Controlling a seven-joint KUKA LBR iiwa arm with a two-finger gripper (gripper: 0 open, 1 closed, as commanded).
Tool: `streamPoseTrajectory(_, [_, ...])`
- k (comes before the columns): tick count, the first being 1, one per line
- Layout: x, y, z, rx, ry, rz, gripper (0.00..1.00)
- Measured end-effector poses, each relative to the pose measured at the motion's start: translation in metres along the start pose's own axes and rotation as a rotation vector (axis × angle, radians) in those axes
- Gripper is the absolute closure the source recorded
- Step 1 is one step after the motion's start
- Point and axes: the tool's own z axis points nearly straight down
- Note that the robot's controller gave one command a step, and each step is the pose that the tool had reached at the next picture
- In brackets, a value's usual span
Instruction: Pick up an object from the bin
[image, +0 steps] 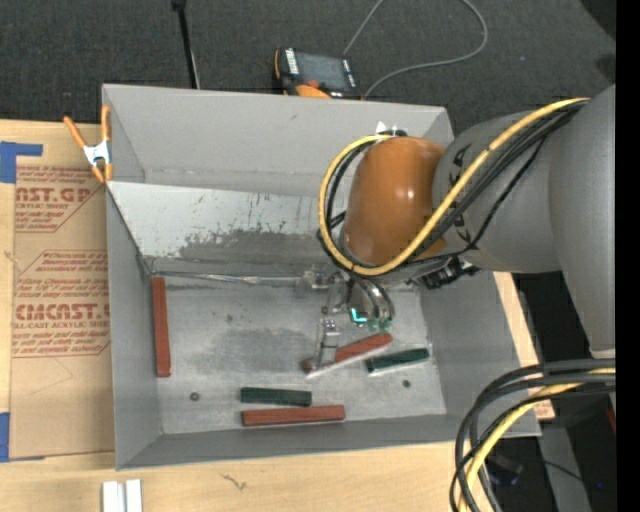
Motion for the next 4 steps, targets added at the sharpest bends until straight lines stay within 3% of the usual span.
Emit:
streamPoseTrajectory(1, [0.067,-0.092,0.068,0.003,-0.014,-0.206,0.00])
streamPoseTrajectory(2, [0.069,-0.090,0.068,0.001,-0.007,-0.210,1.00])
streamPoseTrajectory(3, [0.051,-0.121,-0.113,0.004,-0.016,-0.207,1.00])
streamPoseTrajectory(4, [0.053,-0.120,-0.108,0.001,-0.009,-0.208,0.00])
